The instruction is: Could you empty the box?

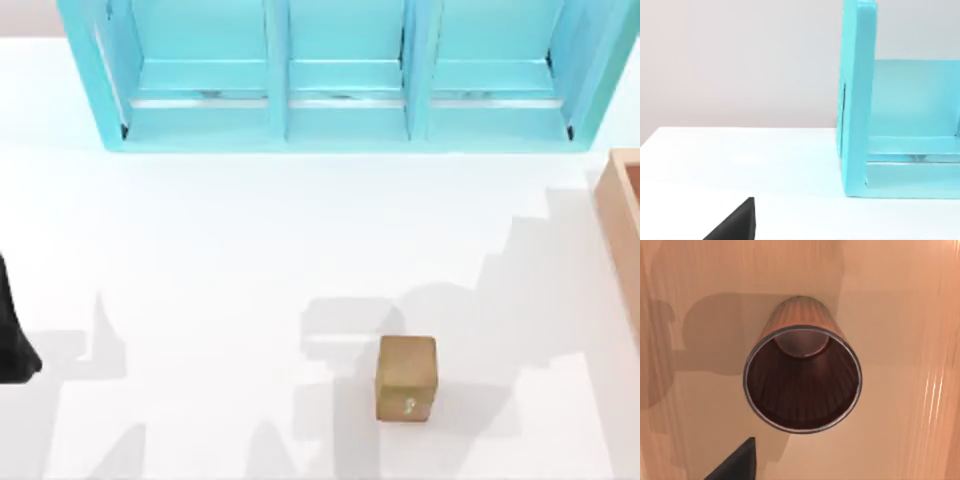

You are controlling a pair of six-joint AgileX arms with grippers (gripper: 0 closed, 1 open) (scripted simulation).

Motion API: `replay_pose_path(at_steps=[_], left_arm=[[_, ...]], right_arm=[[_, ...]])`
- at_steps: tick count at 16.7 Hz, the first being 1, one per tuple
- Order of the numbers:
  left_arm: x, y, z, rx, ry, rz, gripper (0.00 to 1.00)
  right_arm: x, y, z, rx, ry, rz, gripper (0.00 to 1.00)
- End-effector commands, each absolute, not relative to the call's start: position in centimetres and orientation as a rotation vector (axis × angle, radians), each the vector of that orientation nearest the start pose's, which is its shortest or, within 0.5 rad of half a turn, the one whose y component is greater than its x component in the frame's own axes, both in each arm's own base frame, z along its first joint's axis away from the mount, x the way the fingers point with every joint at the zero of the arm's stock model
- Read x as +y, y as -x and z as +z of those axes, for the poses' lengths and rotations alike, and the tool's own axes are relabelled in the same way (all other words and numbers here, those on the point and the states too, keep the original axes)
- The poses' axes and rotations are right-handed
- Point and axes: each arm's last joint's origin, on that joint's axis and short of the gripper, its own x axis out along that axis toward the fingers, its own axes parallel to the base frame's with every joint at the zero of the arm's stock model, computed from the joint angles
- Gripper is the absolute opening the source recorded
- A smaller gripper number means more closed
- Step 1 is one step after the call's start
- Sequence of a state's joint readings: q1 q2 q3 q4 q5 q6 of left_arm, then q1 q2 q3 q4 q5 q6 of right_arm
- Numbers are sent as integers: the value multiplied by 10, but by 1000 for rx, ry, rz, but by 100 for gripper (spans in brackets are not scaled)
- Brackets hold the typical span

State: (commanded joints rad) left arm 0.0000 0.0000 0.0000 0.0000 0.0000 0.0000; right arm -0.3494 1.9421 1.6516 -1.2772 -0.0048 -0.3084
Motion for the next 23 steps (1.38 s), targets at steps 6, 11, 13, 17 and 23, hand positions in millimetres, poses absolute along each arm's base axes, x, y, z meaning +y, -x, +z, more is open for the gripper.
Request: replay_pose_path(at_steps=[6, 11, 13, 17, 23], left_arm=[[-1, -106, 160, 0, 0, 0, 100], [-1, -106, 160, 0, 0, 0, 100], [-1, -106, 160, 0, 0, 0, 100], [-1, -106, 160, 0, 0, 0, 100], [-1, -106, 160, 0, 0, 0, 100]], right_arm=[[-116, -355, 169, 1565, -29, -22, 100], [-115, -356, 159, 1567, -31, -22, 100], [-115, -356, 159, 1567, -31, -22, 92], [-115, -356, 159, 1567, -31, -22, 62], [-115, -356, 159, 1567, -31, -22, 17]])
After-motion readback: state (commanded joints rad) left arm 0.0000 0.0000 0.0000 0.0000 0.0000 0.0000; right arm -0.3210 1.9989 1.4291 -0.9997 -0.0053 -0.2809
